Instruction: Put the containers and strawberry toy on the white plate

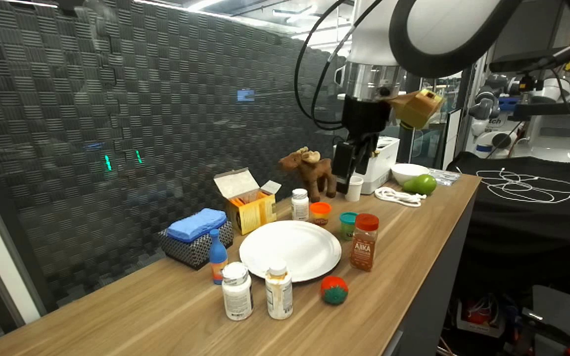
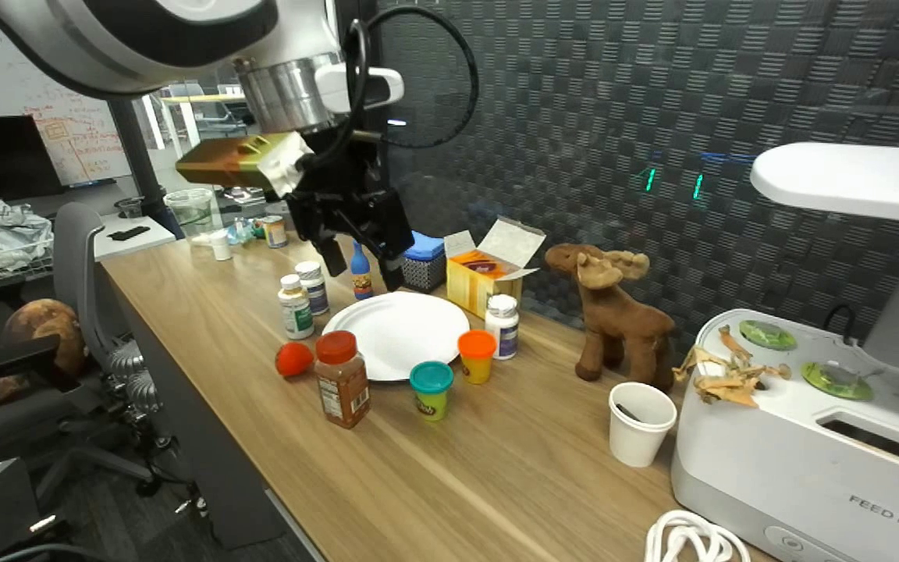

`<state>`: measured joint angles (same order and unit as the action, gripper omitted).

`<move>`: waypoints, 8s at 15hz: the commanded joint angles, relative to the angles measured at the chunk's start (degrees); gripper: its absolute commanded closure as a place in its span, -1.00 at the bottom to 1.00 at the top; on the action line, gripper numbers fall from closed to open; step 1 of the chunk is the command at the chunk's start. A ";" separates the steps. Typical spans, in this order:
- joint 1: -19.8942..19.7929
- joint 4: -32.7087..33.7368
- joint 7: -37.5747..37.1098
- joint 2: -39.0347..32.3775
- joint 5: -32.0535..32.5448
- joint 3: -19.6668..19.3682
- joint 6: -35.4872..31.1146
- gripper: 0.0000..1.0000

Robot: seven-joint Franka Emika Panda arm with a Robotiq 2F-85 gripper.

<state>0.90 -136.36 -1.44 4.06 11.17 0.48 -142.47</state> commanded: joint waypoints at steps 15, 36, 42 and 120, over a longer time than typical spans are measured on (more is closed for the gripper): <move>-1.18 25.66 -2.01 -27.36 -1.19 -2.04 -2.11 -1.00; 2.11 30.07 -4.58 -29.38 1.73 -4.70 -1.62 0.61; 6.55 28.64 -8.90 -21.15 10.57 -6.84 0.63 0.61; -4.52 19.77 9.63 -26.62 -5.43 -2.18 -2.62 -1.00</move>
<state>-3.09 -120.47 6.58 -18.78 6.82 -2.15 -144.22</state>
